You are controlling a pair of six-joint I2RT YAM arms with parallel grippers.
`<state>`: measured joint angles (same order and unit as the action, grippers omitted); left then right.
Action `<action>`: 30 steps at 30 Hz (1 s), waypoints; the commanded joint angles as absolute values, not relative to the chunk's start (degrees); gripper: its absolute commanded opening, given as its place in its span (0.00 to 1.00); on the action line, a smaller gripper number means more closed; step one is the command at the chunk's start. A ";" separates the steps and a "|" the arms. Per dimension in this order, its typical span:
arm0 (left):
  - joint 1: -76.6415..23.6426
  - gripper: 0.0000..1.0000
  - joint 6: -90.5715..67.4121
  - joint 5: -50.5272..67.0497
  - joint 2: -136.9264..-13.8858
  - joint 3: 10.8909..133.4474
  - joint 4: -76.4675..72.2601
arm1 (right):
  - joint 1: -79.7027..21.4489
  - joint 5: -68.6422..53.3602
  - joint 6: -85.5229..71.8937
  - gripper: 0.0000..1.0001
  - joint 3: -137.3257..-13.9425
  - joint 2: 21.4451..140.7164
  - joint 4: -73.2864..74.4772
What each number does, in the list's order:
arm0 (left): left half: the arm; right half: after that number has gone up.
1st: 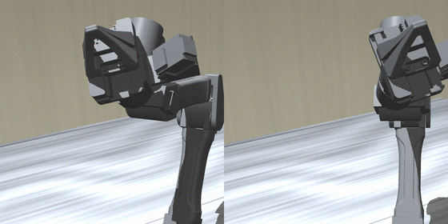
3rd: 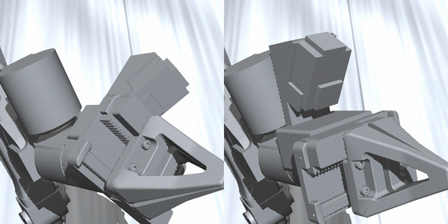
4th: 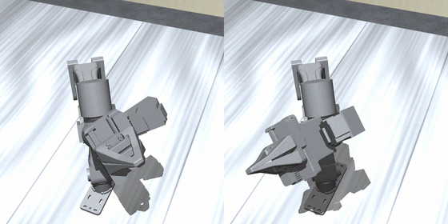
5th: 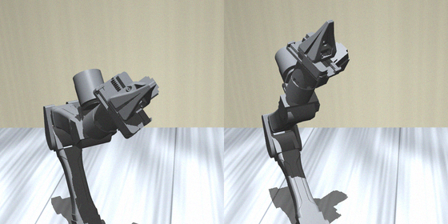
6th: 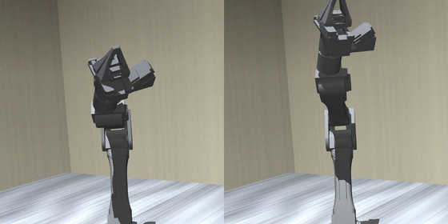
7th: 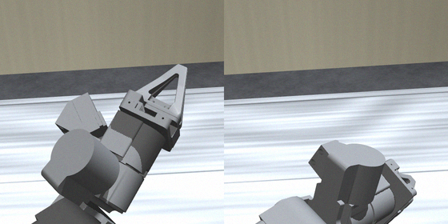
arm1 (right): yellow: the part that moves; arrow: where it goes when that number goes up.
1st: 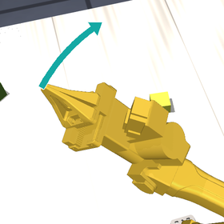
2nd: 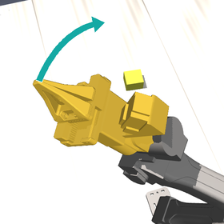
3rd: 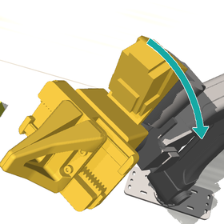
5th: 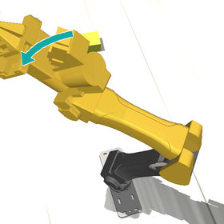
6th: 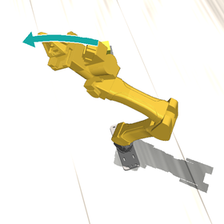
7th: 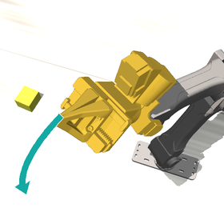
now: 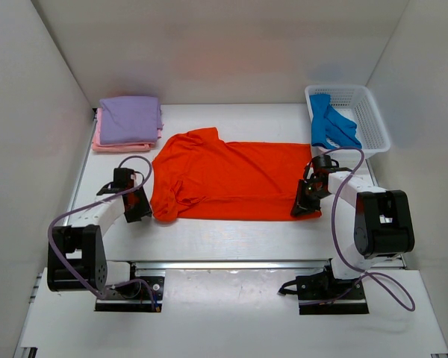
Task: Fold and stack the t-shirts
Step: Fold the flattened tshirt in 1/3 of the way
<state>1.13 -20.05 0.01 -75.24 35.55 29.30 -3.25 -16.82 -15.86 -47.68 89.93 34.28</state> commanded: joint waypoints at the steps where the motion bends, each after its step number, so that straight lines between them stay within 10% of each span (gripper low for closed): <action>1: 0.79 0.52 -21.00 0.62 -75.85 35.24 27.16 | -2.55 -10.81 -13.36 0.15 -46.85 91.32 33.49; 22: -5.97 0.48 -24.35 1.42 -80.15 36.29 24.43 | -2.54 -11.16 -13.45 0.15 -46.85 91.84 33.57; 28: -7.21 0.00 -23.11 0.27 -83.23 37.44 25.84 | -2.20 -11.25 -13.27 0.15 -47.02 91.41 33.40; 30: -6.68 0.00 -22.42 0.35 -83.32 38.05 27.42 | -2.55 -11.25 -13.27 0.15 -47.19 91.84 33.49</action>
<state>-6.74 -23.55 1.67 -81.41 38.52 23.59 -3.18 -16.95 -15.77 -47.68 89.93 34.28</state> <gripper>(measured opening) 0.017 0.149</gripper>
